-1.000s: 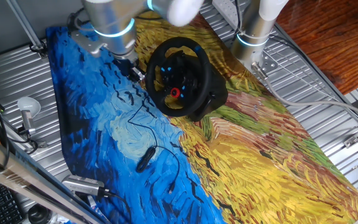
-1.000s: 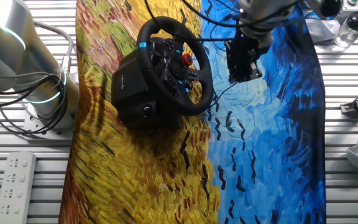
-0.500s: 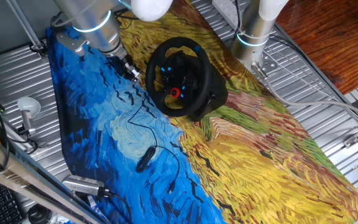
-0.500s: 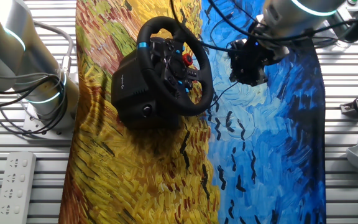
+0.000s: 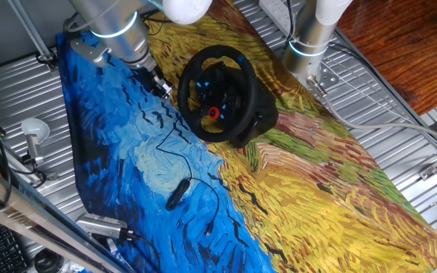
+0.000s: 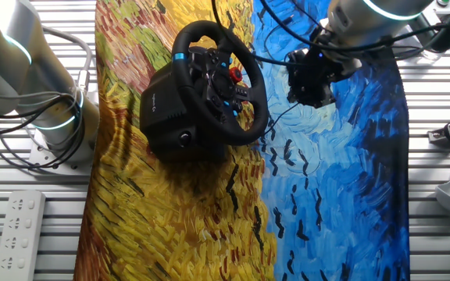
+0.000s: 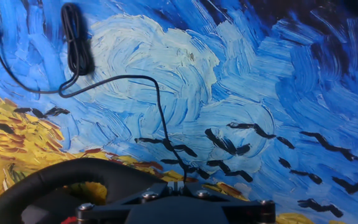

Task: Rotate the steering wheel 90 degrees clockwise

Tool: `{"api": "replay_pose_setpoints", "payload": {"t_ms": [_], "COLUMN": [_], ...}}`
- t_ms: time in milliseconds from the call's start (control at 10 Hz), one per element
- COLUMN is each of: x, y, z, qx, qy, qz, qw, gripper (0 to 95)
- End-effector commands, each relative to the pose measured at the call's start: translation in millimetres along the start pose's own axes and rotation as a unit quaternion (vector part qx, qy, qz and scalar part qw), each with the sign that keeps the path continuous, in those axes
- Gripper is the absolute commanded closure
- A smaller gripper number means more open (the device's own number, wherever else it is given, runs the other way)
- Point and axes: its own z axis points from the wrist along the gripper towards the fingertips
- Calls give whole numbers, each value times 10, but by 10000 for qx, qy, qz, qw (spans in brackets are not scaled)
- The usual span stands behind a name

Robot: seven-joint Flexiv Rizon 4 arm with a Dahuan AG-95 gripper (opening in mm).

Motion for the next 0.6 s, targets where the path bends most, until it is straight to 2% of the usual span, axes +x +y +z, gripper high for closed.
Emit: {"api": "replay_pose_setpoints", "payload": {"t_ms": [100,600], "x": [-6,-6], "y": [-4,-3], "z": [-2,-2], "qx": [-6,-2], "qy": [19,-11], "qz": [40,286], "qw": [10000,9996], "gripper": [950,950]}}
